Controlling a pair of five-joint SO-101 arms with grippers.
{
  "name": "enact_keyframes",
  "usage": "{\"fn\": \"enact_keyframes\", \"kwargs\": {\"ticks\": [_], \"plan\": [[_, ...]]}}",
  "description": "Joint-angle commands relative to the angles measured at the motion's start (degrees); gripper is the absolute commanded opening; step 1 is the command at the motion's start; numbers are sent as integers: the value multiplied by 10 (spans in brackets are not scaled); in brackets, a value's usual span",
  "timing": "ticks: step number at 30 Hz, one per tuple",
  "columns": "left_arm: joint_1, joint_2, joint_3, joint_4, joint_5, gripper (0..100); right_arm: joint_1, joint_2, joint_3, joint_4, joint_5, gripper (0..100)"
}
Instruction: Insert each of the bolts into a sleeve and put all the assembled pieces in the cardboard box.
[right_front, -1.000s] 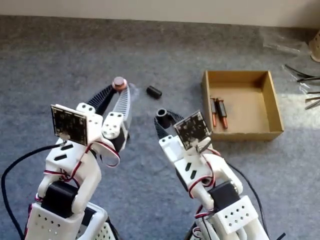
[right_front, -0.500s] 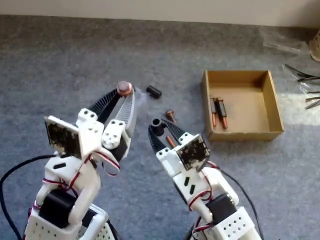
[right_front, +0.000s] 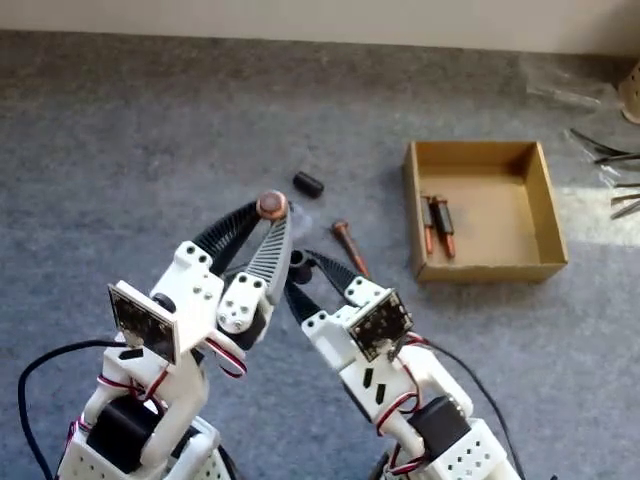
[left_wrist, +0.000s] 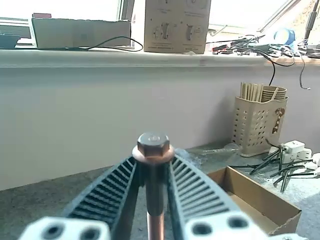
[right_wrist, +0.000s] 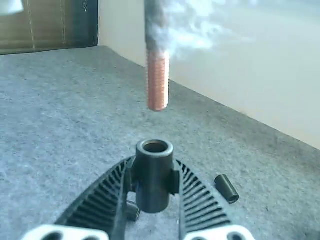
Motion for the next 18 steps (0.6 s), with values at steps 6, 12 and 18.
{"fn": "enact_keyframes", "kwargs": {"ticks": [6, 12, 18], "plan": [[15, -14, 0, 29, -2, 4, -8, -9, -5, -21, 6, 4], [15, -14, 1, 32, -1, 4, -11, -9, -5, -21, 6, 4], [48, -14, 0, 43, -4, 4, -12, -9, -7, -21, 6, 4]]}}
